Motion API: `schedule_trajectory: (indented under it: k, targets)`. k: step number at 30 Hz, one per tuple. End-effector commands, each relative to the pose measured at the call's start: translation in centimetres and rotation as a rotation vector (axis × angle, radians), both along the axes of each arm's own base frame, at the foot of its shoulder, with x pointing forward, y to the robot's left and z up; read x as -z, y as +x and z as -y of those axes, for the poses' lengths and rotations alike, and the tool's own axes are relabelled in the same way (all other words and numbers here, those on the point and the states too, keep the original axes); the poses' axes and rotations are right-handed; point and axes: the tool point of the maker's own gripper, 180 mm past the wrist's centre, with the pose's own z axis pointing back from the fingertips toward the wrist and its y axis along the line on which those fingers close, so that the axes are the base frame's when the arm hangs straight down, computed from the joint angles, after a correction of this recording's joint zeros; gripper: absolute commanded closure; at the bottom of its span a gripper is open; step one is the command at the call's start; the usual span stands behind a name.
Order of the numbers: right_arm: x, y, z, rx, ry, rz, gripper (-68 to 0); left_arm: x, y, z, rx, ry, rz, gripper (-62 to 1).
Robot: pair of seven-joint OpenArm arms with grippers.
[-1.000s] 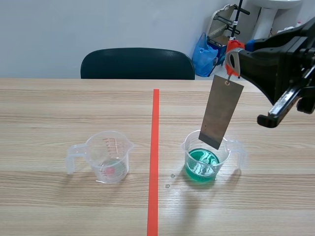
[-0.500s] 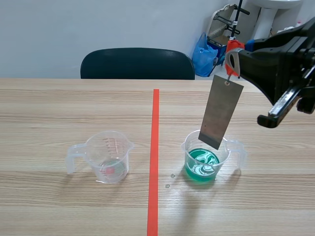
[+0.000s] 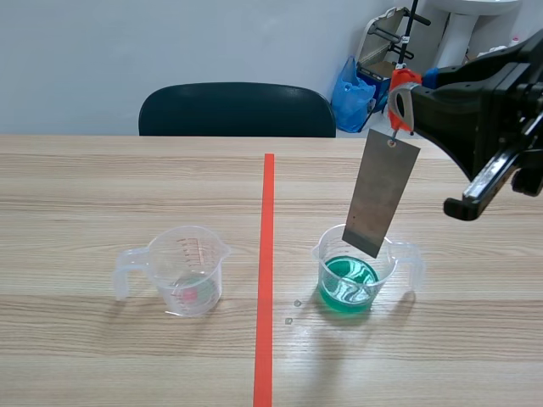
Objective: Do the redox reaction experiment
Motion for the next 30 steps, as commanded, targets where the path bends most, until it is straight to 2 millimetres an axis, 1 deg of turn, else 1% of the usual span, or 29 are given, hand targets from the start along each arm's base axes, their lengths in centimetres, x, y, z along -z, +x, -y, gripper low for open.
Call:
schedule_trajectory:
  k: [1, 23, 30]
  targets:
    - [-1.33, 0.05, -0.04, -0.005, 0.012, 0.043, -0.6, -0.47, 0.29, 0.16, 0.000, -0.009, 0.023, -62.3]
    - [-1.33, 0.05, -0.04, -0.005, 0.011, 0.042, -0.6, -0.50, 0.30, 0.17, 0.000, -0.010, 0.024, -62.3]
    - [-1.33, 0.05, -0.04, -0.005, 0.011, 0.042, -0.6, -0.93, 0.40, 0.24, 0.001, -0.023, 0.046, -62.3]
